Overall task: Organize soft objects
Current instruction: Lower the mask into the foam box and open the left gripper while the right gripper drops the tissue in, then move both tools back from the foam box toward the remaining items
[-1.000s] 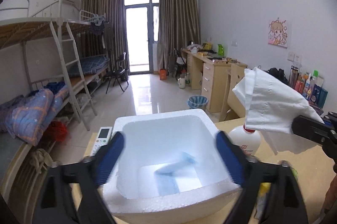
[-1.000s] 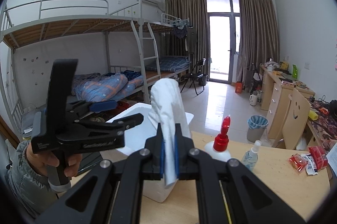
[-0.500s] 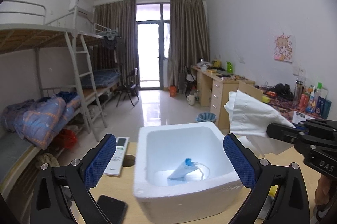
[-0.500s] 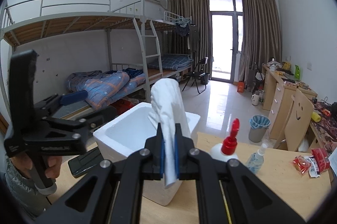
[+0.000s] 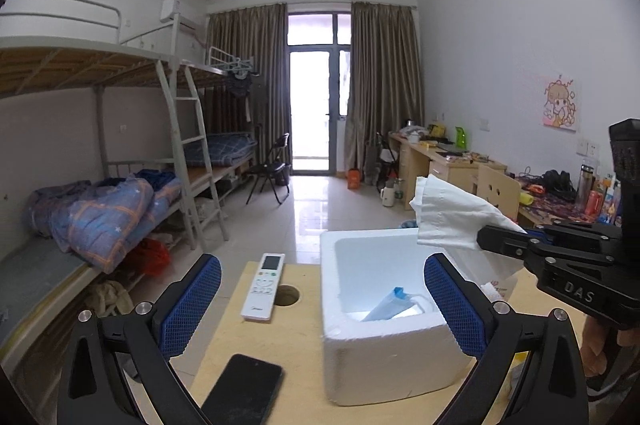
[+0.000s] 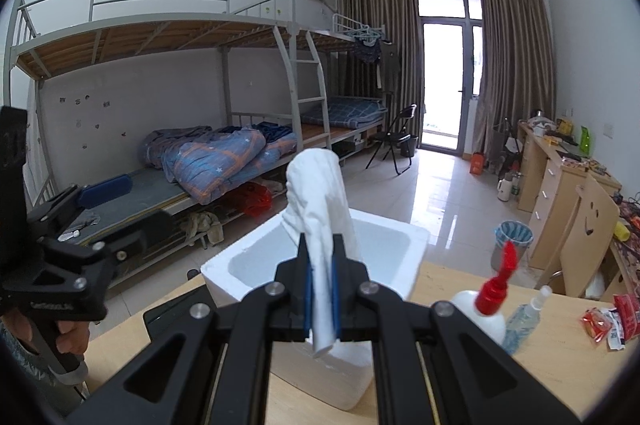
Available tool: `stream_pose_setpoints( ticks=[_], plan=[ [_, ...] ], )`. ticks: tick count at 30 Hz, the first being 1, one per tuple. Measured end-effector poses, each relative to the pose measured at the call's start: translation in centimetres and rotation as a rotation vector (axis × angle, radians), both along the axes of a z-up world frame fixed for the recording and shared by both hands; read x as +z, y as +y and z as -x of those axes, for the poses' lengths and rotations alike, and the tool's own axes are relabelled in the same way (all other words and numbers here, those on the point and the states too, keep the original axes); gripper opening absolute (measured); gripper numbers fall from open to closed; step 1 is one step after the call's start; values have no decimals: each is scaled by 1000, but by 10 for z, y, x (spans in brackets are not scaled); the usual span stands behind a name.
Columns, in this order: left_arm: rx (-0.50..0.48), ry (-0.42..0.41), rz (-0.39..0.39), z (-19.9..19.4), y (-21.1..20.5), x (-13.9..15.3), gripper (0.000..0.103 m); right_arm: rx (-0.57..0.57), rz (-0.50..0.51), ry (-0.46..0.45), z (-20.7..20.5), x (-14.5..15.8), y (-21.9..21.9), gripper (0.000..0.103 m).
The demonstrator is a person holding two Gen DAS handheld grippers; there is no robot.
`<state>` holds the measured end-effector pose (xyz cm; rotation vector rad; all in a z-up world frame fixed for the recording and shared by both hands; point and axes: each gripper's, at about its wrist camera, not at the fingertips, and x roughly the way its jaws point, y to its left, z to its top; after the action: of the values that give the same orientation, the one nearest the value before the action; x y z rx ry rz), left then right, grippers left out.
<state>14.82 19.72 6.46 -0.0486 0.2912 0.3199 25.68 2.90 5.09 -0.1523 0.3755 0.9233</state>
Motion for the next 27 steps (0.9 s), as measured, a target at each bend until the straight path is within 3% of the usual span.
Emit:
stream_pose_setpoints(
  ticks=[12,14,18,20,22,25,27],
  plan=[
    [34,-10,3,12,11,-1,102,10,27,27,-14,-8,16,11],
    [34,-10,4,12,10,-2,102,9,36,32,-15,-10,17,16],
    [35,-8,7,12,11,-2,102,19,37,23,-12,-10,17,48],
    [32,-7,11,13,12,-2,102,12,38,12,-11,-9,18,59],
    [32,-7,15,14,13,-2,102,5,24,6,-9,-7,16,79],
    [34,-11,18,16,13,-1,102,7,-10,5,-7,-3,10,97],
    [39,-9,15,16,13,0,102,8,-21,-8,-4,0,9,101]
  ],
)
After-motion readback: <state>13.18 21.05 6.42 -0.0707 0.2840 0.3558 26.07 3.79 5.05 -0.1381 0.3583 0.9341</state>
